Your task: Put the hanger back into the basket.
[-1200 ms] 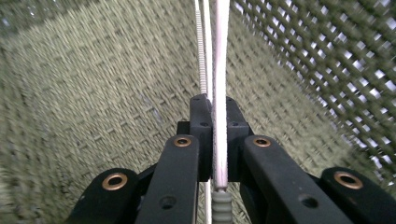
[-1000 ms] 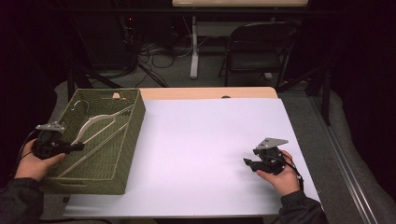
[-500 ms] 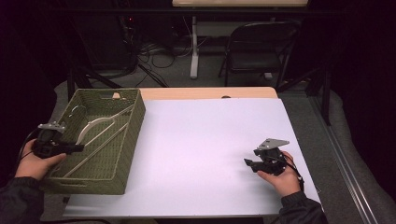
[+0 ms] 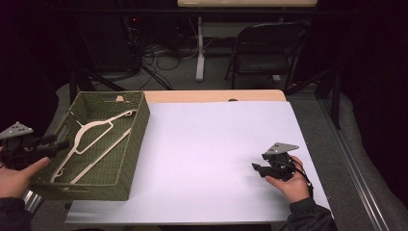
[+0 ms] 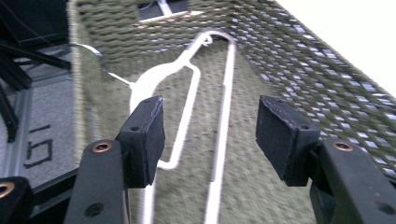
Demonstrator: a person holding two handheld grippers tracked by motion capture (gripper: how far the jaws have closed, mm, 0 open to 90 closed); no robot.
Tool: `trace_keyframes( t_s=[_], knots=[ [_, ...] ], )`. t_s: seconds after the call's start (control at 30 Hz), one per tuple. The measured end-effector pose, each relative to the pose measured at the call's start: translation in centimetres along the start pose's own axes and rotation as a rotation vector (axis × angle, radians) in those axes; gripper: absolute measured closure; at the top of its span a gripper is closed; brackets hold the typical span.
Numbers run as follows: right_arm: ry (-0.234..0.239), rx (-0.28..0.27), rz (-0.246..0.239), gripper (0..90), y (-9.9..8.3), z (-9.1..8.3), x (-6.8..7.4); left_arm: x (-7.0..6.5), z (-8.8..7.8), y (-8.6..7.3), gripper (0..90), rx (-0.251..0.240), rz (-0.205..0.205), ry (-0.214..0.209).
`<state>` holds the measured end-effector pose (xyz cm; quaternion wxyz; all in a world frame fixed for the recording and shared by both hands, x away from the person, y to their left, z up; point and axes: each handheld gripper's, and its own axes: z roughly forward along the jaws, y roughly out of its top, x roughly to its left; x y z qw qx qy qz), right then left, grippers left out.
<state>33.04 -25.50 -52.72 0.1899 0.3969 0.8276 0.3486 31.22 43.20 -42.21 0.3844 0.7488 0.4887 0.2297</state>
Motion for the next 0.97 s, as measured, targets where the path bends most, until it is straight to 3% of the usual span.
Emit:
trace_keyframes(
  t_s=[0.1, 0.23, 0.37, 0.43, 0.5, 0.57, 0.7, 0.9, 0.97],
  knots=[
    [-0.004, -0.030, 0.007, 42.9, -0.1, 0.1, 0.1, -2.1, 0.1, -0.3, 42.1, -0.004, -0.004, -0.033],
    [-0.006, -0.025, 0.008, 42.3, -0.1, -0.3, 0.1, -4.7, 0.5, -0.7, 41.3, -0.025, 0.011, -0.089],
    [-0.008, -0.029, 0.013, 42.3, -0.4, -0.6, 0.0, -6.7, 0.8, -0.8, 41.3, -0.027, 0.031, -0.107],
    [-0.006, -0.031, 0.021, 42.1, -0.5, -0.7, 0.1, -7.9, 1.1, -0.7, 40.5, -0.028, 0.062, -0.115],
    [-0.005, -0.032, 0.021, 42.2, -0.6, -1.0, 0.0, -8.9, 1.2, -0.7, 40.5, -0.046, 0.072, -0.133],
    [-0.009, -0.044, 0.021, 42.1, -0.7, -1.0, -0.1, -10.0, 1.3, -0.7, 40.2, -0.073, 0.058, -0.178],
    [-0.009, -0.042, 0.032, 42.0, -0.8, -1.1, -0.2, -12.3, 1.8, -0.7, 39.7, -0.101, 0.085, -0.223],
    [-0.011, -0.038, 0.035, 41.9, -1.0, -1.1, -0.3, -14.9, 2.9, -0.7, 39.8, -0.086, 0.126, -0.254],
    [-0.008, -0.046, 0.040, 41.5, -1.0, -1.1, -0.3, -15.7, 3.1, -0.5, 39.9, -0.087, 0.122, -0.286]
  ],
)
